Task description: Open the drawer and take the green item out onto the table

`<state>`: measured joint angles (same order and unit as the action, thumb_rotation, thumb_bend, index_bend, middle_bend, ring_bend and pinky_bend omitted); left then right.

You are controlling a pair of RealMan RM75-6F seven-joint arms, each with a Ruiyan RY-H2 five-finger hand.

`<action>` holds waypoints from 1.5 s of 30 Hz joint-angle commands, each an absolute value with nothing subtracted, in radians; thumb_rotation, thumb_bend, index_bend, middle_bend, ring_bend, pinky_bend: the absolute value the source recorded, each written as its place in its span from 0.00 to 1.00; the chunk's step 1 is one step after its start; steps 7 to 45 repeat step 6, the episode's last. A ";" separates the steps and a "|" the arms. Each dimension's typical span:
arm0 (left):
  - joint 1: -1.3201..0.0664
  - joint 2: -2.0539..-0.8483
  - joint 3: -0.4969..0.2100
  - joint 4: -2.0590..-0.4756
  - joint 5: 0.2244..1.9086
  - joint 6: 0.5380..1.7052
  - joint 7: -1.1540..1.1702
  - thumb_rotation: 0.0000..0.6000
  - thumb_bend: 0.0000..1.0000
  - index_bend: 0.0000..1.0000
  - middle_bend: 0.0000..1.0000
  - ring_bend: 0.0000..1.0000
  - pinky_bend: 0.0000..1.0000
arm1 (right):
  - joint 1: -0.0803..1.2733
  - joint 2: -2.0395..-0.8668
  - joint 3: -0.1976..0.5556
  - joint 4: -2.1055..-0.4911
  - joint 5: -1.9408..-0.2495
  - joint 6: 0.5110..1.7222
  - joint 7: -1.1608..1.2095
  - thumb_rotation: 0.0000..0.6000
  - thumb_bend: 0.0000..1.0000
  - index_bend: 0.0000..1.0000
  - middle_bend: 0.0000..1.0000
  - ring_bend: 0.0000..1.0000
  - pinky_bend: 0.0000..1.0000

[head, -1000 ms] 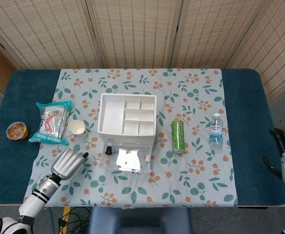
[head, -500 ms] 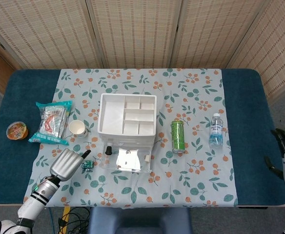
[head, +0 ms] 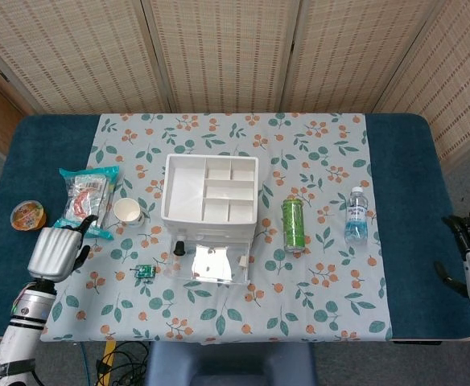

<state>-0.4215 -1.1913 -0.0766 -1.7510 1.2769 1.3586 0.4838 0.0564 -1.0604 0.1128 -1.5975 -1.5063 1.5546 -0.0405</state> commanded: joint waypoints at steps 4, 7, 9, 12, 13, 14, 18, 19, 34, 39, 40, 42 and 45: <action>-0.321 -1.220 -0.077 -1.675 1.320 1.508 0.408 1.00 0.30 0.19 0.38 0.35 0.52 | 0.061 -1.074 0.086 -1.588 -1.533 1.535 -0.015 1.00 0.32 0.13 0.18 0.12 0.18; -0.291 -1.229 -0.061 -1.656 1.343 1.542 0.390 1.00 0.30 0.19 0.35 0.32 0.46 | 0.061 -1.079 0.079 -1.585 -1.540 1.533 -0.012 1.00 0.32 0.13 0.18 0.12 0.18; -0.291 -1.229 -0.061 -1.656 1.343 1.542 0.390 1.00 0.30 0.19 0.35 0.32 0.46 | 0.061 -1.079 0.079 -1.585 -1.540 1.533 -0.012 1.00 0.32 0.13 0.18 0.12 0.18; -0.291 -1.229 -0.061 -1.656 1.343 1.542 0.390 1.00 0.30 0.19 0.35 0.32 0.46 | 0.061 -1.079 0.079 -1.585 -1.540 1.533 -0.012 1.00 0.32 0.13 0.18 0.12 0.18; -0.291 -1.229 -0.061 -1.656 1.343 1.542 0.390 1.00 0.30 0.19 0.35 0.32 0.46 | 0.061 -1.079 0.079 -1.585 -1.540 1.533 -0.012 1.00 0.32 0.13 0.18 0.12 0.18; -0.291 -1.229 -0.061 -1.656 1.343 1.542 0.390 1.00 0.30 0.19 0.35 0.32 0.46 | 0.061 -1.079 0.079 -1.585 -1.540 1.533 -0.012 1.00 0.32 0.13 0.18 0.12 0.18; -0.291 -1.229 -0.061 -1.656 1.343 1.542 0.390 1.00 0.30 0.19 0.35 0.32 0.46 | 0.061 -1.079 0.079 -1.585 -1.540 1.533 -0.012 1.00 0.32 0.13 0.18 0.12 0.18; -0.291 -1.229 -0.061 -1.656 1.343 1.542 0.390 1.00 0.30 0.19 0.35 0.32 0.46 | 0.061 -1.079 0.079 -1.585 -1.540 1.533 -0.012 1.00 0.32 0.13 0.18 0.12 0.18; -0.291 -1.229 -0.061 -1.656 1.343 1.542 0.390 1.00 0.30 0.19 0.35 0.32 0.46 | 0.061 -1.079 0.079 -1.585 -1.540 1.533 -0.012 1.00 0.32 0.13 0.18 0.12 0.18; -0.291 -1.229 -0.061 -1.656 1.343 1.542 0.390 1.00 0.30 0.19 0.35 0.32 0.46 | 0.061 -1.079 0.079 -1.585 -1.540 1.533 -0.012 1.00 0.32 0.13 0.18 0.12 0.18; -0.291 -1.229 -0.061 -1.656 1.343 1.542 0.390 1.00 0.30 0.19 0.35 0.32 0.46 | 0.061 -1.079 0.079 -1.585 -1.540 1.533 -0.012 1.00 0.32 0.13 0.18 0.12 0.18; -0.291 -1.229 -0.061 -1.656 1.343 1.542 0.390 1.00 0.30 0.19 0.35 0.32 0.46 | 0.061 -1.079 0.079 -1.585 -1.540 1.533 -0.012 1.00 0.32 0.13 0.18 0.12 0.18; -0.291 -1.229 -0.061 -1.656 1.343 1.542 0.390 1.00 0.30 0.19 0.35 0.32 0.46 | 0.061 -1.079 0.079 -1.585 -1.540 1.533 -0.012 1.00 0.32 0.13 0.18 0.12 0.18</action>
